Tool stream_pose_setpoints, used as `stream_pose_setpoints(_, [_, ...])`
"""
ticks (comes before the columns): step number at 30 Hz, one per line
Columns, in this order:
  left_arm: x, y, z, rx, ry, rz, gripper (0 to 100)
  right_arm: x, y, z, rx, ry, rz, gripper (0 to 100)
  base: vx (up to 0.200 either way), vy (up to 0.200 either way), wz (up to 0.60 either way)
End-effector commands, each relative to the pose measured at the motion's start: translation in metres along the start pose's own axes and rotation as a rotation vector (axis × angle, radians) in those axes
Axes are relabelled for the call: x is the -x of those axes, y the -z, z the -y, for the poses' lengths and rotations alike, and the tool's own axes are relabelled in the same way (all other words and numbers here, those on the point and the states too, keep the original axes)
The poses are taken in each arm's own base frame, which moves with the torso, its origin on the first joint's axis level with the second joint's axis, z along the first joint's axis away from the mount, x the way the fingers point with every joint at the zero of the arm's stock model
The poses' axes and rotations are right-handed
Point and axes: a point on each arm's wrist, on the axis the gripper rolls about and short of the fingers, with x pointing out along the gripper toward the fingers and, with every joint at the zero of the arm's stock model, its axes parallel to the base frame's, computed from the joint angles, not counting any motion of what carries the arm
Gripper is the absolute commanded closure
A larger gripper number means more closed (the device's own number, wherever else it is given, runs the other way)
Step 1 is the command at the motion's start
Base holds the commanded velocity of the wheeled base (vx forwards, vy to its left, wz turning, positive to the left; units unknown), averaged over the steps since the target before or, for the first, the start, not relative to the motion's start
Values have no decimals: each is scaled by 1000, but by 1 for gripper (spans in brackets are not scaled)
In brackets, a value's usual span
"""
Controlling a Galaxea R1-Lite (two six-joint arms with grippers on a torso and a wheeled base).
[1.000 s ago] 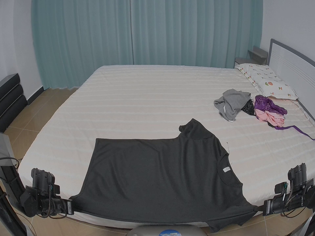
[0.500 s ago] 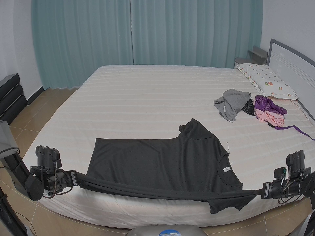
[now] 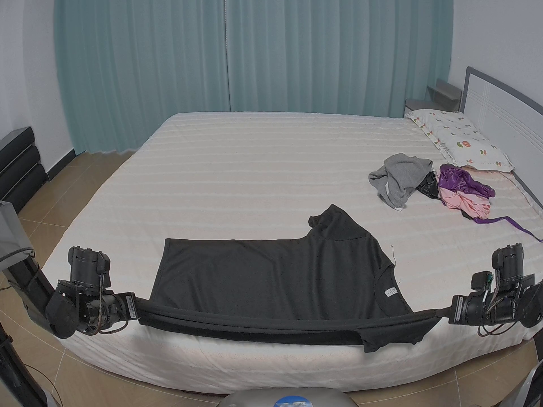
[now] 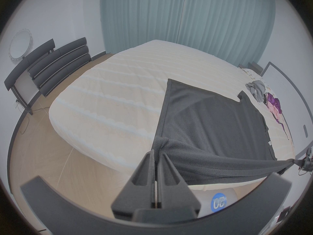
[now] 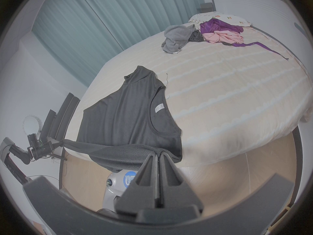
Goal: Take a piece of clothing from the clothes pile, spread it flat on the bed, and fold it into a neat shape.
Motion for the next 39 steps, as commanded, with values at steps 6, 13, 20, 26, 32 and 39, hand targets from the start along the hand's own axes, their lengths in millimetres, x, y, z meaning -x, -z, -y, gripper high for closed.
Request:
stream_pose_setpoints(6, [23, 7, -9, 1, -12, -18, 100, 25, 24, -1, 12, -14, 7, 100, 0, 0, 0])
stream_pose_setpoints(13, [22, 14, -10, -4, -20, -63, 100, 25, 23, -1, 17, -15, 12, 100, 0, 0, 0])
stream_pose_setpoints(20, [-3, -12, 1, 16, -1, -8, 100, 4, 6, 0, 9, -8, -11, 100, 0, 0, 0])
stream_pose_setpoints(26, [-19, -25, 9, 21, 1, 11, 100, -18, -9, 1, 7, 2, -22, 100, 0, 0, 0])
stream_pose_setpoints(32, [-46, -32, 15, 15, -8, -18, 100, -40, -28, 2, 8, 1, -13, 100, 0, 0, 0])
stream_pose_setpoints(39, [-66, -42, 23, 11, -12, -31, 100, -62, -36, 6, -3, 6, -31, 100, 0, 0, 0])
